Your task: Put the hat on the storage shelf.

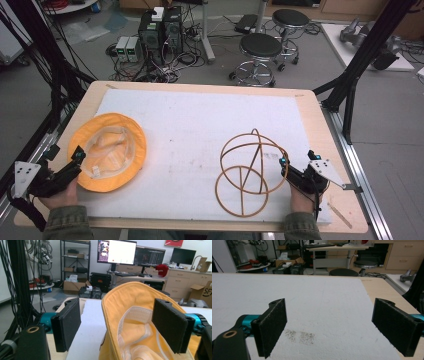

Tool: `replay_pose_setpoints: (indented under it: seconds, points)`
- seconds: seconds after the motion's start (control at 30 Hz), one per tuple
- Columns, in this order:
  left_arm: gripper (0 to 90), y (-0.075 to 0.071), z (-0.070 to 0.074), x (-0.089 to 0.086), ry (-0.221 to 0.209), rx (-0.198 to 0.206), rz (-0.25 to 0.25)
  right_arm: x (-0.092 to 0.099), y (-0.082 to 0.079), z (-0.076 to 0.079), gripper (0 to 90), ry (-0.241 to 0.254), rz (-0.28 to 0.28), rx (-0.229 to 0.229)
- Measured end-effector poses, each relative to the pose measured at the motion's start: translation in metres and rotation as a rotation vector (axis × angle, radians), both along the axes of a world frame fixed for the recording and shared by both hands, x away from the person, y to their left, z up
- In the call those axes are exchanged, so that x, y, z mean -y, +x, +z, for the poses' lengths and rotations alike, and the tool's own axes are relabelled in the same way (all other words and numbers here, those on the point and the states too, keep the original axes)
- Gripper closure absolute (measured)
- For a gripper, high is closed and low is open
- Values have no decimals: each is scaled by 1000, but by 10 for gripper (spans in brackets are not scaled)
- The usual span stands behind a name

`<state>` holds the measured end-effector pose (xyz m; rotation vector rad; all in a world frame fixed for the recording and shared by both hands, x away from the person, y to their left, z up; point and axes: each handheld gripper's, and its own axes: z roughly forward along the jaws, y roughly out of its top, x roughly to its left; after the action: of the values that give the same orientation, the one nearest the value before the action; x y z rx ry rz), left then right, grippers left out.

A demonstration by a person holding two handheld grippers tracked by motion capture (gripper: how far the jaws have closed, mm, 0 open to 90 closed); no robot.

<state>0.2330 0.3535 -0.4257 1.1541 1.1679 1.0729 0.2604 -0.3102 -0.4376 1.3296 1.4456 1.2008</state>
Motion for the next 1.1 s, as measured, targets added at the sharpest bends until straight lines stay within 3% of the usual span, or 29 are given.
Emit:
replay_pose_setpoints:
  seconds: [0.73,1.0,1.1]
  points:
    - [235,-2,1,-2,-19,24,2,0,1,-1,115,-8,3,-5]
    - [235,-5,10,-1,-23,51,9,1,1,-1,115,-2,3,-11]
    - [240,-6,15,-4,-19,41,27,1,2,-1,115,-1,2,-11]
